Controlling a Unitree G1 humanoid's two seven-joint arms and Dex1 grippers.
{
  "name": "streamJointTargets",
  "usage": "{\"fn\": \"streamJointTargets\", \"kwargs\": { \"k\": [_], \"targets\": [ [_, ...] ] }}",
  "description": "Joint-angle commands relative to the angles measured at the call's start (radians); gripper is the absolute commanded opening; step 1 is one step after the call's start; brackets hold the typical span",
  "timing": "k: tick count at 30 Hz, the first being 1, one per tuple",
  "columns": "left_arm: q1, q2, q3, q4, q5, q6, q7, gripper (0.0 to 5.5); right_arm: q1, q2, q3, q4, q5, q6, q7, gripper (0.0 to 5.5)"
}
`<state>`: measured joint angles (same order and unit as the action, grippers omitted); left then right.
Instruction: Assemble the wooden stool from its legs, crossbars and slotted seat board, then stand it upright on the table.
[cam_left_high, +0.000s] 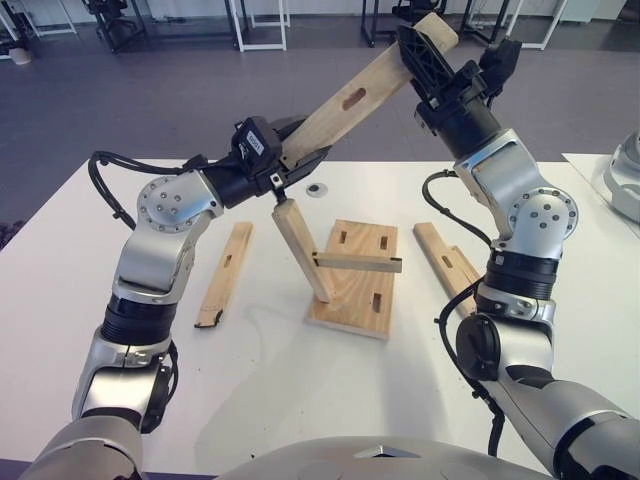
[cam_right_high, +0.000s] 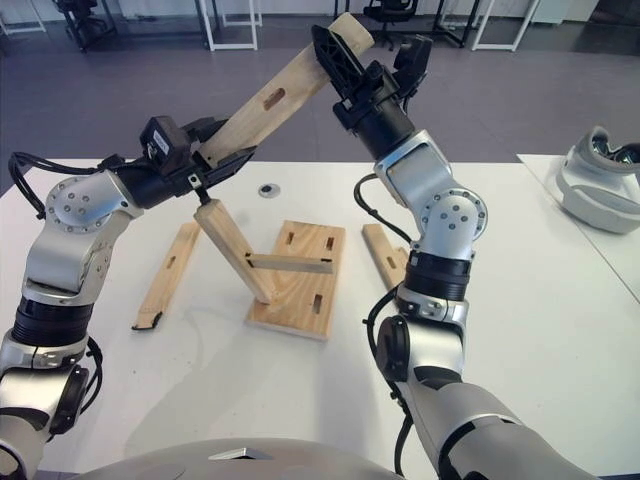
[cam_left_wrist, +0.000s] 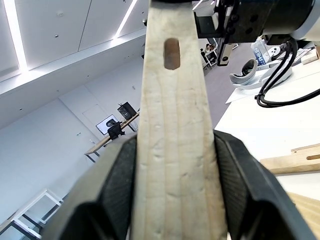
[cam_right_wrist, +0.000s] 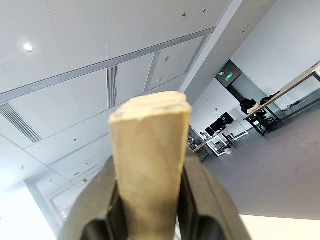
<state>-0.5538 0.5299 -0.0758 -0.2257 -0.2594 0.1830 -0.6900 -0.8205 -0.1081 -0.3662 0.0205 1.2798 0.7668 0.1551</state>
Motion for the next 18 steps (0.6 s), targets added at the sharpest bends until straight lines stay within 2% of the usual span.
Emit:
{"fn": "streamJointTargets", "kwargs": {
  "k": [1, 6, 11, 14, 16, 18],
  "targets": [
    [-0.004, 0.005, -0.023, 0.036, 0.025, -0.013, -0.035, 2.54, -0.023, -0.006, -0.030, 0.010, -0.013, -0.048, -0.041, 1.02],
    [-0.058, -0.038, 0.035, 0.026, -0.042, 0.053, 0.018, 3.50, 0.000, 0.005, -0.070, 0.008, -0.029, -0.126, -0.081, 1.01],
    [-0.069, -0.043, 0.154, 0.033, -0.113, 0.133, 0.081, 4.36, 0.132, -0.062, -0.099, -0.052, -0.096, -0.153, -0.089, 1.01],
    [0.049, 0.015, 0.189, 0.065, -0.019, 0.146, 0.136, 4.92, 0.239, -0.100, -0.134, -0.108, -0.116, -0.154, -0.111, 1.01],
    [0.177, 0.039, 0.164, 0.042, 0.012, 0.184, 0.135, 5.18, 0.306, -0.124, -0.149, -0.141, -0.135, -0.156, -0.125, 1.01],
    [0.329, 0.067, 0.078, 0.008, 0.059, 0.172, 0.090, 5.22, 0.362, -0.146, -0.163, -0.155, -0.165, -0.167, -0.132, 1.01]
  ]
}}
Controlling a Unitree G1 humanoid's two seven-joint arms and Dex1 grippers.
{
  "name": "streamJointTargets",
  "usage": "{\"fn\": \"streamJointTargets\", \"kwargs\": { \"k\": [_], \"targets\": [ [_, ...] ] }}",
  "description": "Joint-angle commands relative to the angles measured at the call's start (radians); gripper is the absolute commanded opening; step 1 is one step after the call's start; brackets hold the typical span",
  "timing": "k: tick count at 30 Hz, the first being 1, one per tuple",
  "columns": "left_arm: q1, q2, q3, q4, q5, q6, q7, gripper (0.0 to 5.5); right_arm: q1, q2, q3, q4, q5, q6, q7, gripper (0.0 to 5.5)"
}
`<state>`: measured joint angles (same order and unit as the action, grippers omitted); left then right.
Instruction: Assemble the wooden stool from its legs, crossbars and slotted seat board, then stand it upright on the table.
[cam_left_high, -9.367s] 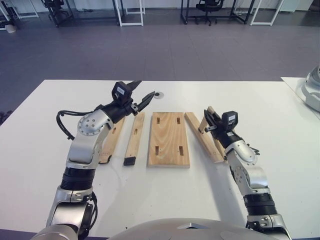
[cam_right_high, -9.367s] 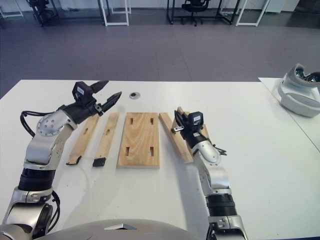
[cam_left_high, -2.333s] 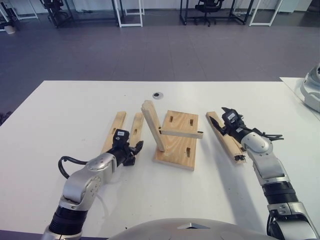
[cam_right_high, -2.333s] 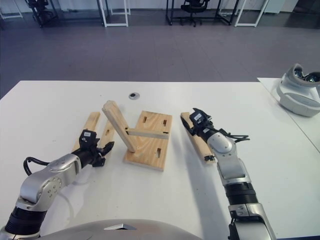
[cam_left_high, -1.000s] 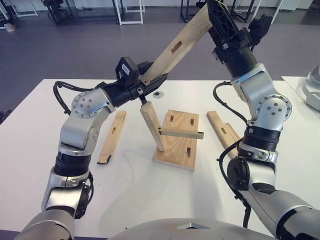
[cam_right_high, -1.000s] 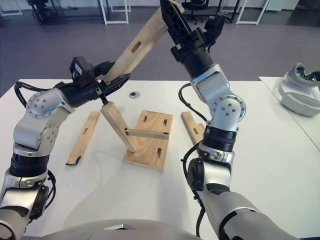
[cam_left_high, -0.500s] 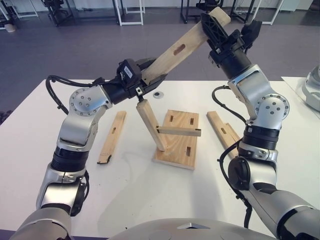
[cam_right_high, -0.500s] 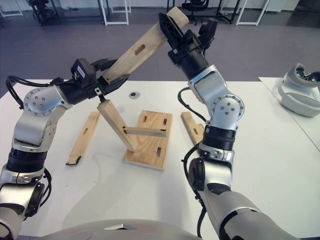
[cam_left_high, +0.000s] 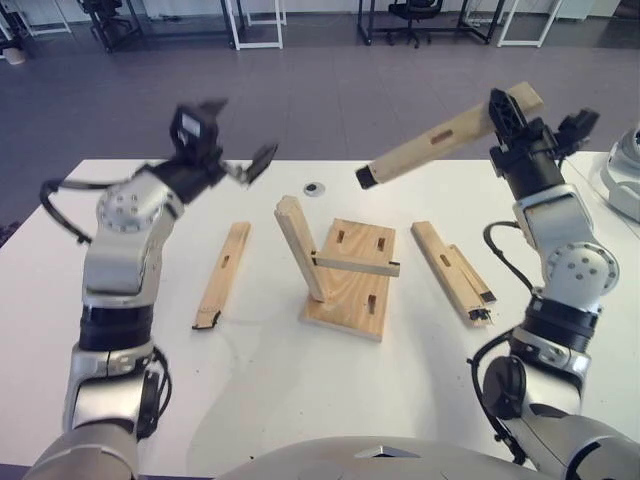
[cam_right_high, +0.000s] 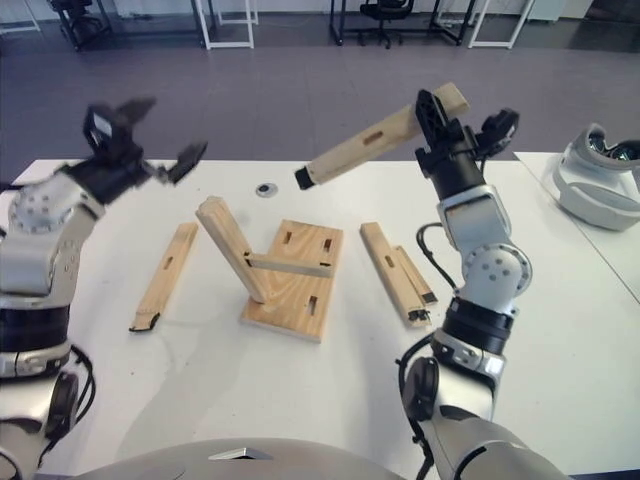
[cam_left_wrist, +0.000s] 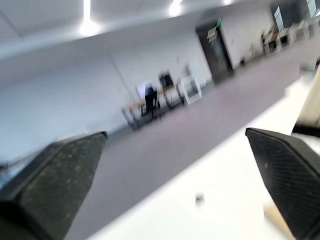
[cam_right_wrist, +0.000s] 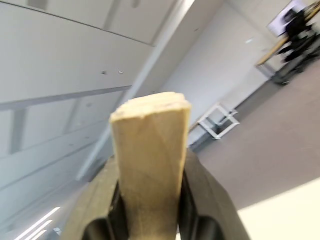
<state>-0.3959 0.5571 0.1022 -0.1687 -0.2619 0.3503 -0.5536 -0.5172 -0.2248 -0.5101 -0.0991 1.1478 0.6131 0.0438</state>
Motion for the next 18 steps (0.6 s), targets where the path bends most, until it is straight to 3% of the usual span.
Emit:
{"fn": "streamJointTargets", "kwargs": {
  "k": [1, 9, 13, 18],
  "targets": [
    [0.234, 0.055, -0.144, -0.057, 0.089, -0.007, -0.067, 5.22, 0.082, -0.036, -0.028, -0.033, -0.042, -0.017, -0.022, 1.01],
    [0.347, 0.090, -0.358, -0.048, 0.263, -0.032, -0.134, 5.22, 0.199, -0.099, -0.066, -0.047, -0.015, 0.040, 0.003, 1.01],
    [0.336, 0.073, -0.410, -0.063, 0.303, -0.003, -0.145, 5.22, 0.354, -0.138, -0.132, -0.137, 0.192, 0.168, -0.033, 1.01],
    [0.369, 0.037, -0.442, -0.087, 0.325, 0.028, -0.126, 5.22, 0.447, -0.157, -0.103, -0.187, 0.381, 0.242, -0.149, 1.01]
  ]
}}
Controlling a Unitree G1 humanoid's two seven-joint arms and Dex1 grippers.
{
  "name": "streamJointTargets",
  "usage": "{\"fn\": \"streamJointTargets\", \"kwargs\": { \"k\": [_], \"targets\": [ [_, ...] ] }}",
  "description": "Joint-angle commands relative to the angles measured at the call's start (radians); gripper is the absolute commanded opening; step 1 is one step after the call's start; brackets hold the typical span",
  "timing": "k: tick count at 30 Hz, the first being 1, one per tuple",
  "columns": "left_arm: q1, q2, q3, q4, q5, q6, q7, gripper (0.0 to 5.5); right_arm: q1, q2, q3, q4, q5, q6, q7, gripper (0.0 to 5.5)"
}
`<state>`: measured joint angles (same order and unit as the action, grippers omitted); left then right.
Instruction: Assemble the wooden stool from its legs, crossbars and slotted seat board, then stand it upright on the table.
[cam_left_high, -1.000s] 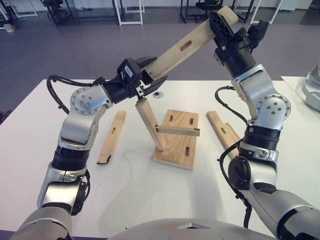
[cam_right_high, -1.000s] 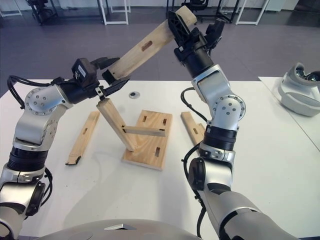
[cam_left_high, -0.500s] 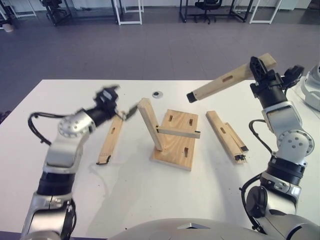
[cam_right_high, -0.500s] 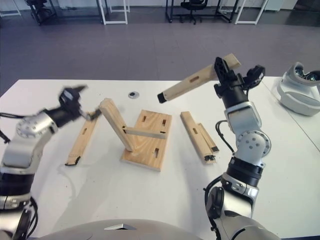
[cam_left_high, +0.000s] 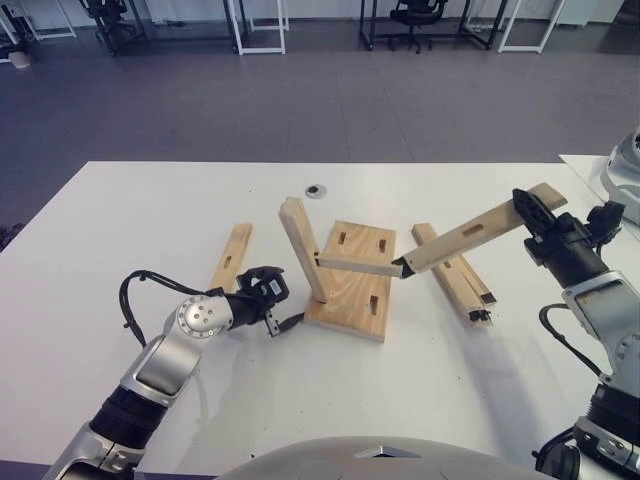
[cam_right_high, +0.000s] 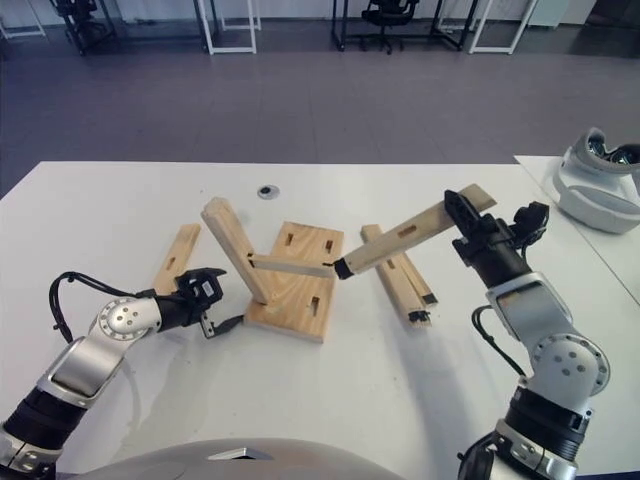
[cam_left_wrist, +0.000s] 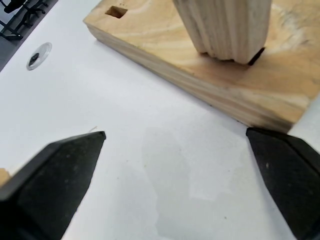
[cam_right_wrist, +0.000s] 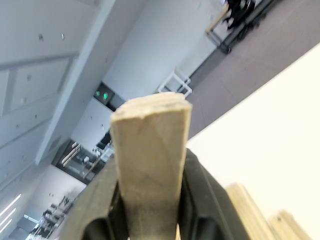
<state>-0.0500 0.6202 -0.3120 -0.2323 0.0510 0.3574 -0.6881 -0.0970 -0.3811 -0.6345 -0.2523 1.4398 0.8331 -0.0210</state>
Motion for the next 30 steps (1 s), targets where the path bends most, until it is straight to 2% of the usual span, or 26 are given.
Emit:
{"fn": "streamJointTargets", "kwargs": {
  "k": [1, 7, 12, 17, 23, 26, 30],
  "targets": [
    [0.027, -0.039, -0.034, -0.038, 0.009, 0.027, 0.010, 5.22, 0.037, 0.006, 0.038, -0.049, 0.110, 0.022, -0.117, 1.01],
    [0.027, -0.089, -0.063, -0.087, 0.015, 0.067, 0.025, 5.22, 0.078, -0.036, 0.126, -0.092, 0.143, 0.023, -0.262, 1.01],
    [0.049, -0.085, -0.043, -0.116, 0.008, 0.080, 0.039, 5.22, 0.079, -0.134, 0.116, -0.111, 0.201, 0.022, -0.326, 1.01],
    [0.052, -0.113, -0.054, -0.152, 0.001, 0.104, 0.054, 5.22, 0.109, -0.134, 0.176, -0.154, 0.136, 0.001, -0.352, 1.01],
    [0.048, -0.159, -0.049, -0.201, -0.041, 0.145, 0.059, 5.22, 0.150, -0.156, 0.231, -0.293, -0.036, -0.056, -0.356, 1.01],
    [0.051, -0.168, -0.048, -0.218, -0.047, 0.159, 0.066, 5.22, 0.149, -0.176, 0.240, -0.328, -0.126, -0.090, -0.316, 1.01],
    [0.052, -0.186, -0.040, -0.241, -0.072, 0.179, 0.071, 5.22, 0.212, -0.138, 0.312, -0.388, -0.350, -0.201, -0.220, 1.01]
  ]
}}
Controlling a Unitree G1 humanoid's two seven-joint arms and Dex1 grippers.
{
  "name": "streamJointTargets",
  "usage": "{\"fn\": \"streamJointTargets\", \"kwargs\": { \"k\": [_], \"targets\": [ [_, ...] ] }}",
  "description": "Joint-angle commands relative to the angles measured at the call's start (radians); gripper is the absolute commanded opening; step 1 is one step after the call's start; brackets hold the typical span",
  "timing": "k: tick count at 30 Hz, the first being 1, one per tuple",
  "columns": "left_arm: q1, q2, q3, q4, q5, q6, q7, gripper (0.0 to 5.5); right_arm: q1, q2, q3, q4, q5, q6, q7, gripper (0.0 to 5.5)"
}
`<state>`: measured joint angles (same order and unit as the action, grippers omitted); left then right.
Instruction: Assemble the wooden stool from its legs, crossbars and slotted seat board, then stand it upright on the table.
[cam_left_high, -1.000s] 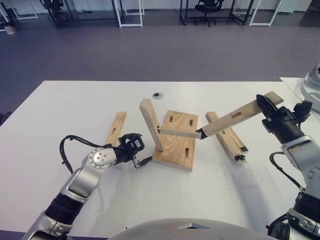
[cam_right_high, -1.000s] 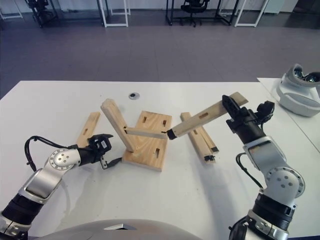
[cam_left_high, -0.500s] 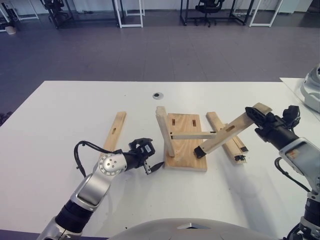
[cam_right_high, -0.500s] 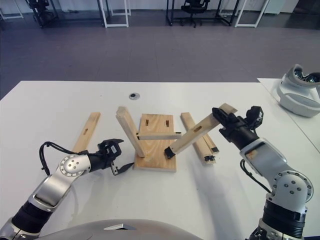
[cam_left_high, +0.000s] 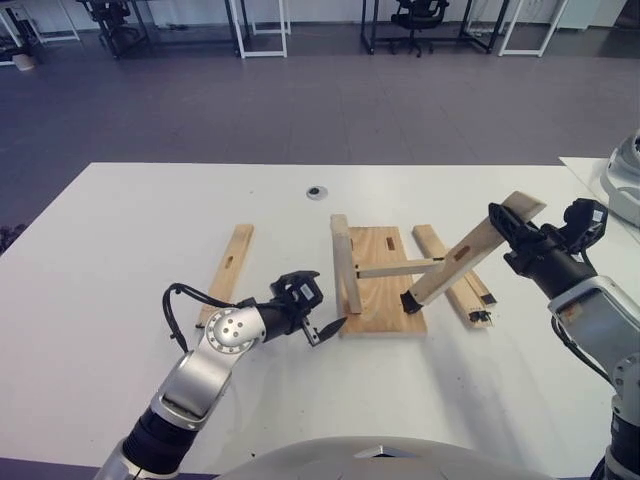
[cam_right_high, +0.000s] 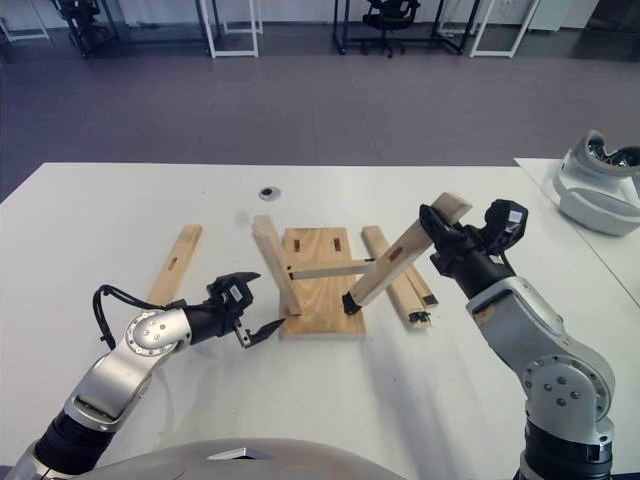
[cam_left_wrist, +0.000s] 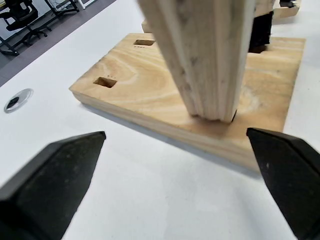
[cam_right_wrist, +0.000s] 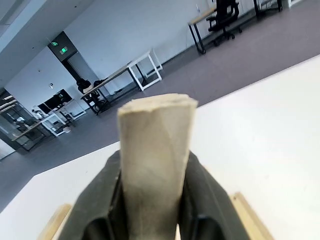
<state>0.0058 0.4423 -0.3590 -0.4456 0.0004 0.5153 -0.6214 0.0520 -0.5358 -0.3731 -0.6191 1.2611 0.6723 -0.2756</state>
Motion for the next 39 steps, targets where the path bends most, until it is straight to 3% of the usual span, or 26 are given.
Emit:
{"fn": "streamJointTargets", "kwargs": {
  "k": [1, 13, 21, 25, 26, 32, 39],
  "targets": [
    [-0.004, -0.009, 0.010, -0.031, -0.026, 0.025, 0.004, 5.22, 0.070, 0.029, 0.065, -0.031, -0.212, -0.065, 0.048, 1.01],
    [-0.039, -0.006, 0.005, -0.050, -0.052, 0.036, -0.009, 5.22, 0.124, 0.032, 0.229, -0.013, -0.452, -0.035, 0.142, 1.01],
    [-0.049, -0.033, -0.010, -0.064, -0.058, 0.038, 0.014, 5.22, -0.046, -0.005, 0.163, 0.057, -0.222, 0.170, 0.096, 1.02],
    [-0.052, -0.038, -0.014, -0.066, -0.055, 0.043, 0.026, 5.22, -0.075, -0.071, 0.209, 0.023, -0.267, 0.214, 0.130, 1.02],
    [-0.056, -0.041, -0.015, -0.064, -0.054, 0.043, 0.030, 5.22, -0.065, -0.099, 0.235, 0.006, -0.309, 0.214, 0.148, 1.39],
    [-0.091, -0.119, -0.007, -0.069, -0.080, 0.087, 0.090, 5.22, -0.040, -0.105, 0.292, -0.003, -0.390, 0.226, 0.231, 2.35],
    [-0.204, -0.286, -0.006, -0.115, -0.118, 0.212, 0.199, 5.22, -0.107, -0.086, 0.350, -0.053, -0.461, 0.149, 0.371, 2.39]
  ]
}}
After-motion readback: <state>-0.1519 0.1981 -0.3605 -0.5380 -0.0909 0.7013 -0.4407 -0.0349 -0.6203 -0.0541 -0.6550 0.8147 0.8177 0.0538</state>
